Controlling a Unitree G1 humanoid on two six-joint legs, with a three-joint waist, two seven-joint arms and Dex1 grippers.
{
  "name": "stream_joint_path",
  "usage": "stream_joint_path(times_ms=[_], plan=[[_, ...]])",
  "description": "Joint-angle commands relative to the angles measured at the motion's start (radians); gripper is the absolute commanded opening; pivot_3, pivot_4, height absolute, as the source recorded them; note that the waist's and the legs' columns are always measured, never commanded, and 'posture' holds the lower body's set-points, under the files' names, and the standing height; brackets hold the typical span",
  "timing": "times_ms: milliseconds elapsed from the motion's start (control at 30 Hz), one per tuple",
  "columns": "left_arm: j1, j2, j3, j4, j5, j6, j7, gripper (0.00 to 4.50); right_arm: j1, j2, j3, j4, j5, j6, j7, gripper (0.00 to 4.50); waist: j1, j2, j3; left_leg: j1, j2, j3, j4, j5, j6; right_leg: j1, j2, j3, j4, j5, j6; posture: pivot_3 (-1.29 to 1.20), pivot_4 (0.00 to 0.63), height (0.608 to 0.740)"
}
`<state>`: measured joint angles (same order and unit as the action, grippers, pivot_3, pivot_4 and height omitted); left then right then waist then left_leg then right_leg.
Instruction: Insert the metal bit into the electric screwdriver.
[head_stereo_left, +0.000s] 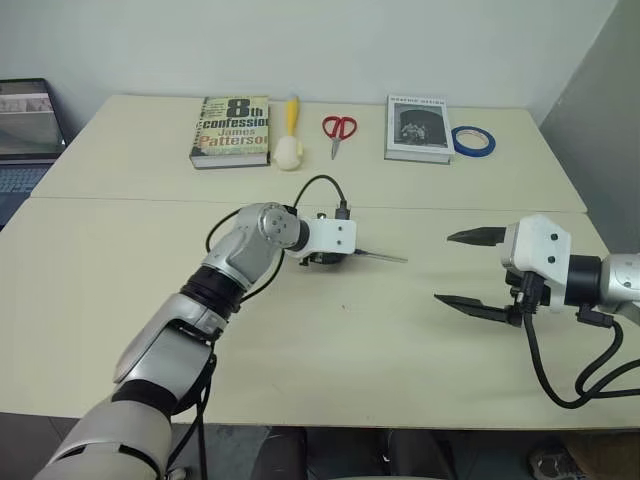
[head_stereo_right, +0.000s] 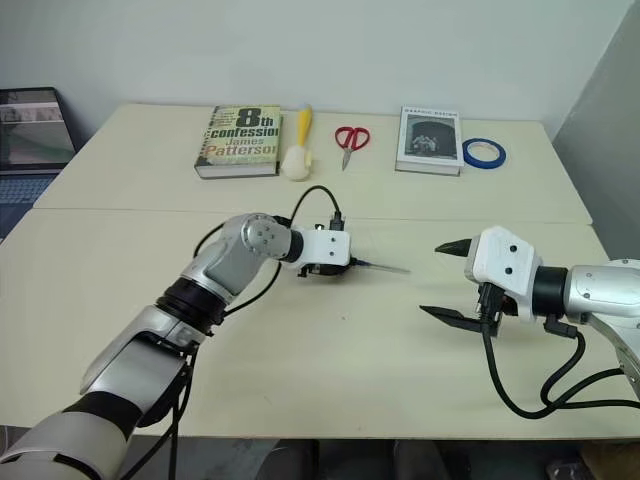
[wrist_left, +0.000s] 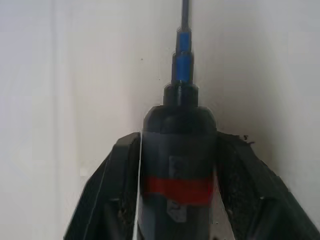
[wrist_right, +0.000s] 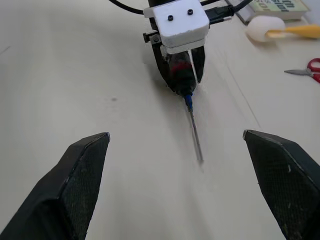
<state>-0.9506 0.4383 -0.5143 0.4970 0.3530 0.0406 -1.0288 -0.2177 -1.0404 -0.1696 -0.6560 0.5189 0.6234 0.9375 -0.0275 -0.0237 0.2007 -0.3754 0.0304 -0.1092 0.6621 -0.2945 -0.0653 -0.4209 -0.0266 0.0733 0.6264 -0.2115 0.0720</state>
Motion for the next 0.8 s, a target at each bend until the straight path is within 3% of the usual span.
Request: stream_joint_path(times_ms=[33,233,333,500,800], plan=[[-0.001,-0.011,-0.010,0.004,-0.009,-0.004,-0.052,3.17,0.009,-0.017,-0.034,-0.023,0.010,0.001,0.008,4.50,0.000,0.000,0.000,0.000,0.000,0.000,0.000,0.000,0.000,0.000,0.000,0.000,0.000,0.000,0.000,0.00,0.150,0.740],[0.014,0.037,0.060,-0.110,-0.069,0.042,-0.116,4.45,0.007,-0.030,-0.034,0.003,0.008,-0.009,0.022,4.50,-0.002,0.000,0.000,0.001,0.000,0.000,0.000,0.000,0.000,0.000,0.000,0.000,0.001,0.000,0.000,0.00,0.150,0.740],[0.023,0.078,0.105,-0.176,-0.100,0.082,-0.126,4.45,0.003,-0.034,-0.034,0.020,0.000,-0.020,0.028,4.50,-0.002,0.000,0.000,0.001,0.000,0.000,0.000,0.000,0.000,0.000,0.000,0.000,0.002,0.000,0.000,0.00,0.150,0.740],[0.095,0.246,0.332,-0.371,-0.230,0.232,-0.122,4.45,0.000,-0.029,-0.039,0.085,-0.037,-0.091,0.045,4.50,-0.010,0.000,0.000,0.001,0.000,0.000,0.000,0.000,0.000,-0.001,0.000,0.000,0.002,0.000,0.000,0.00,0.150,0.740],[0.510,0.483,0.672,-0.681,-0.477,0.465,-0.185,4.45,0.083,0.023,-0.163,0.180,0.000,-0.206,0.115,4.50,-0.005,-0.001,0.001,0.002,0.001,0.000,0.000,0.000,0.000,0.000,0.000,0.000,0.002,0.000,0.000,0.00,0.150,0.740]])
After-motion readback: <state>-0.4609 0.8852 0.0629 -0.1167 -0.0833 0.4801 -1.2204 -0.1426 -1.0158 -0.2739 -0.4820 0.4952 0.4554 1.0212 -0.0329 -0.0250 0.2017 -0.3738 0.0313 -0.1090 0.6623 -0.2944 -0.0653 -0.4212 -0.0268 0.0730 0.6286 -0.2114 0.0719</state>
